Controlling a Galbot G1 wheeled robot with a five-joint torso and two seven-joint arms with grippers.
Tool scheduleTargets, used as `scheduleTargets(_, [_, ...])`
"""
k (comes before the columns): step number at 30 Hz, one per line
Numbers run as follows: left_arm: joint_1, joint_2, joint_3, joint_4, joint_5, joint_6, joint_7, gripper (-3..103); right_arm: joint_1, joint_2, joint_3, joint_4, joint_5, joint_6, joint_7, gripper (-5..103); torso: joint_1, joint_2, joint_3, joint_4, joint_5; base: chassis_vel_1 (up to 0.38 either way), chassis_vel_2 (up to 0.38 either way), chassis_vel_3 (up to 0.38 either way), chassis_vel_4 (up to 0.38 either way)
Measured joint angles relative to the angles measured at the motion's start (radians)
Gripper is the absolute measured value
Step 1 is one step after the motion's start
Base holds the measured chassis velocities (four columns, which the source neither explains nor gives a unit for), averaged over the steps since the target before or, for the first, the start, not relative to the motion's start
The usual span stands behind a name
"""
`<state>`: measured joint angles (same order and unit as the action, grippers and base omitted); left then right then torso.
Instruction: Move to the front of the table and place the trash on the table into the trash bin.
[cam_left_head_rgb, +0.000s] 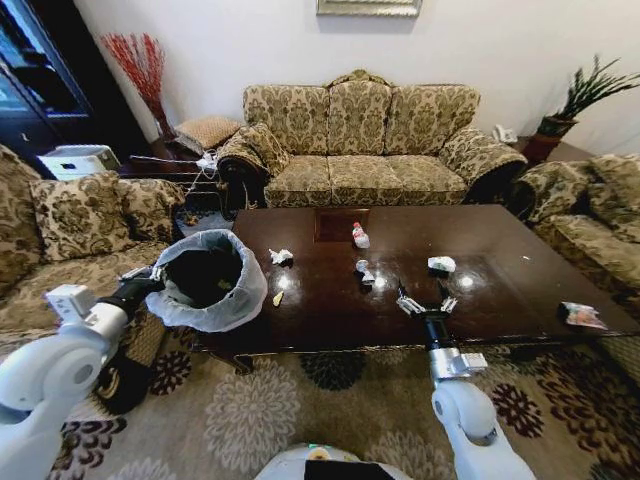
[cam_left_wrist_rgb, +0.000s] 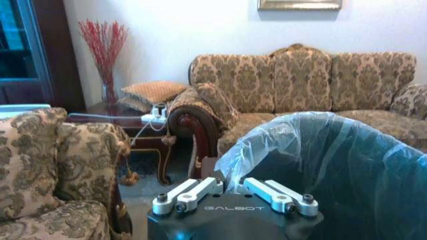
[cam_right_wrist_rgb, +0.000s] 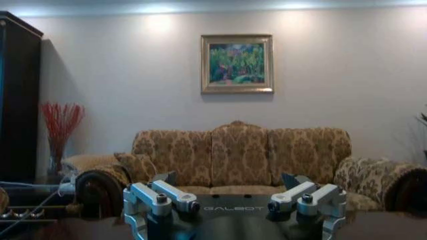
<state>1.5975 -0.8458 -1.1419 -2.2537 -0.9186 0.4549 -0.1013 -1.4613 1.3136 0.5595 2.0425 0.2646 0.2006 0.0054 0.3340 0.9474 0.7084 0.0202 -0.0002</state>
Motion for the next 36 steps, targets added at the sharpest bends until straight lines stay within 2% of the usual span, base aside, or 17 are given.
scheduleTargets(8, [0.000, 0.003, -0.001, -0.004, -0.004, -0.001, -0.004, 4, 0.006, -0.003, -0.003, -0.016, 0.001, -0.005, -0.004, 100, 0.000, 0.001, 0.000, 0.0003, -0.0003, 0.103, 0.030, -0.090, -0.029])
scheduleTargets(12, [0.001, 0.005, -0.004, -0.006, -0.008, -0.001, -0.005, 4, 0.013, -0.002, -0.010, -0.024, -0.001, -0.011, 0.001, 100, 0.001, 0.000, 0.000, 0.0000, 0.0008, 0.121, 0.156, -0.115, -0.191])
scheduleTargets(16, [0.003, 0.005, -0.006, -0.009, -0.009, -0.001, -0.005, 4, 0.025, -0.005, -0.031, -0.033, 0.010, -0.030, 0.020, 100, 0.001, 0.000, 0.000, -0.0001, 0.0002, 0.171, 0.194, -0.159, -0.234])
scheduleTargets(18, [0.007, 0.005, -0.006, -0.013, -0.010, -0.001, -0.007, 4, 0.048, -0.024, -0.061, -0.040, 0.050, -0.103, 0.009, 100, 0.001, 0.000, 0.000, 0.0000, 0.0002, 0.201, 0.196, -0.195, -0.195])
scheduleTargets(19, [0.007, 0.005, -0.006, -0.013, -0.010, -0.001, -0.007, 4, 0.048, -0.024, -0.061, -0.040, 0.050, -0.103, 0.009, 100, 0.001, 0.000, 0.000, 0.0000, 0.0002, 0.205, 0.196, -0.181, -0.165])
scheduleTargets(20, [0.013, 0.005, -0.006, -0.019, -0.011, -0.001, -0.008, 4, 0.073, -0.042, -0.094, -0.044, 0.076, -0.165, 0.007, 100, 0.001, 0.000, 0.000, 0.0001, -0.0010, 0.164, 0.137, -0.107, -0.127])
scheduleTargets(23, [0.025, 0.005, -0.010, -0.032, -0.012, -0.001, -0.008, 4, 0.165, -0.065, -0.183, -0.068, 0.141, -0.326, 0.045, 100, 0.000, 0.000, 0.000, 0.0006, -0.0006, 0.091, 0.075, -0.076, -0.062])
scheduleTargets(24, [0.025, 0.005, -0.010, -0.032, -0.012, -0.001, -0.008, 4, 0.165, -0.065, -0.183, -0.068, 0.141, -0.326, 0.045, 100, 0.000, 0.000, 0.000, 0.0006, -0.0006, 0.057, 0.041, -0.061, -0.001])
scheduleTargets(25, [0.029, 0.006, -0.011, -0.036, -0.012, -0.001, -0.008, 4, 0.205, -0.066, -0.221, -0.088, 0.177, -0.385, 0.059, 100, 0.000, 0.000, 0.000, 0.0008, 0.0001, 0.057, 0.010, -0.025, -0.001])
scheduleTargets(27, [0.034, 0.008, -0.009, -0.041, -0.012, -0.001, -0.009, 4, 0.276, -0.067, -0.278, -0.144, 0.214, -0.449, 0.071, 100, 0.000, 0.000, 0.000, 0.0006, 0.0006, 0.000, 0.000, 0.000, 0.000])
scheduleTargets(31, [0.032, 0.019, -0.005, -0.036, -0.012, -0.001, -0.008, 4, 0.389, -0.064, -0.364, -0.278, 0.230, -0.476, 0.059, 100, 0.001, 0.000, 0.000, -0.0002, 0.0003, -0.033, -0.019, 0.012, -0.008])
scheduleTargets(36, [0.024, 0.030, 0.005, -0.024, -0.012, -0.001, -0.009, 4, 0.485, -0.033, -0.457, -0.401, 0.209, -0.465, 0.038, 100, 0.001, 0.000, 0.001, -0.0001, 0.0001, -0.025, -0.006, 0.009, -0.006])
